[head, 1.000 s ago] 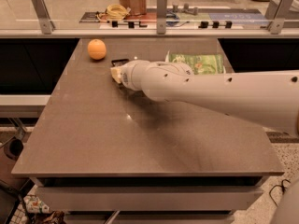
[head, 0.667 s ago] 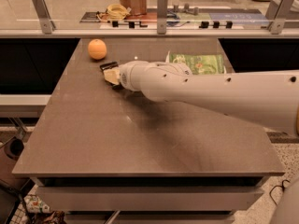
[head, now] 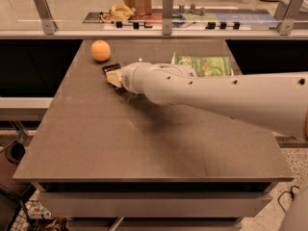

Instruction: Pick rxbar chocolate

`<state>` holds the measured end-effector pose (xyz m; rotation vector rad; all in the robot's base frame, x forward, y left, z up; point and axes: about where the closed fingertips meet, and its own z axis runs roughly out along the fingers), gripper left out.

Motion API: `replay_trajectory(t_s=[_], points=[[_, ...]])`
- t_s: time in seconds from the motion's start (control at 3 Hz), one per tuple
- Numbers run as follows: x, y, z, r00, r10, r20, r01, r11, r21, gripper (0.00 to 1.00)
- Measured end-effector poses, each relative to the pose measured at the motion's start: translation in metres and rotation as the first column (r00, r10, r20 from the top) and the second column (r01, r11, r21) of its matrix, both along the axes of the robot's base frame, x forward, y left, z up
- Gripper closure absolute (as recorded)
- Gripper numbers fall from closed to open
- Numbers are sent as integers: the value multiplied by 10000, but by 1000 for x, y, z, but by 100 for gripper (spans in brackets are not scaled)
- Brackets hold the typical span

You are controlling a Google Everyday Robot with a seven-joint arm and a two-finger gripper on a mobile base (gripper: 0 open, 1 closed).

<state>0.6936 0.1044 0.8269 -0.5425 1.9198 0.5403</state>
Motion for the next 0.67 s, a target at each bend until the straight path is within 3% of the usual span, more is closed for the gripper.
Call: replay_trajectory(t_s=[0.67], points=[[11,-9,17,9996,-93,266,88,9998,183,100]])
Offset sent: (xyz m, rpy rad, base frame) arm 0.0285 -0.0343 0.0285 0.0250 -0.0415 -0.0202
